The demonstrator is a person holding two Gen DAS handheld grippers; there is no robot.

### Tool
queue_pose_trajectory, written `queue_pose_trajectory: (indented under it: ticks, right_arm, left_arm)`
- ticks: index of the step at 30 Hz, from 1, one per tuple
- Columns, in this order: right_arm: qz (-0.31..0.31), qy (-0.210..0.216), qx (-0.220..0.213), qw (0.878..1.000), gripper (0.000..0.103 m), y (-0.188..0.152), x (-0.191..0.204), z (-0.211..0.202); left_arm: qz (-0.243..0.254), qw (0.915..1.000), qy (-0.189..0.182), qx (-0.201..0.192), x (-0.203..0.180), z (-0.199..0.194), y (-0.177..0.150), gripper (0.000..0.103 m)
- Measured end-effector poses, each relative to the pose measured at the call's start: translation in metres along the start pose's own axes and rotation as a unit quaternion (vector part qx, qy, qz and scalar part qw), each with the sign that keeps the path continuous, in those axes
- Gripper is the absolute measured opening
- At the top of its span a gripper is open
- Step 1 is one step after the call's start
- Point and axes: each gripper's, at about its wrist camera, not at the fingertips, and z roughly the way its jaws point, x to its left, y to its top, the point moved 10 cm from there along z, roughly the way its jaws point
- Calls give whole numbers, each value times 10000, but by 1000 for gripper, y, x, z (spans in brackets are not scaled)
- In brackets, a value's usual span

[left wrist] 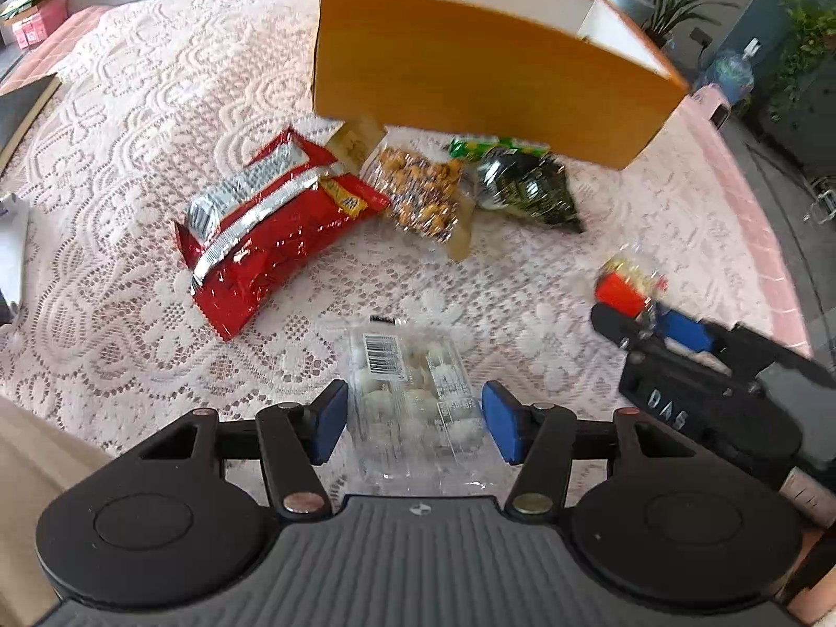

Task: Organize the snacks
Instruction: 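Grasp the small clear bag with red tag with the right tool, then grasp the white hawthorn-ball packet with the left tool while the right tool lifts its bag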

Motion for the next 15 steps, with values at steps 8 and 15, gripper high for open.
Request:
queue_pose_trajectory:
  ticks: [8, 15]
  right_arm:
    - [97, 11, -194, 9998, 37, -1, -9, -37]
    - [129, 78, -493, 9987, 37, 28, -16, -64]
  left_arm:
    - [186, 9970, -408, -626, -27, -43, 19, 63]
    - [398, 9926, -646, -952, -53, -63, 48, 62]
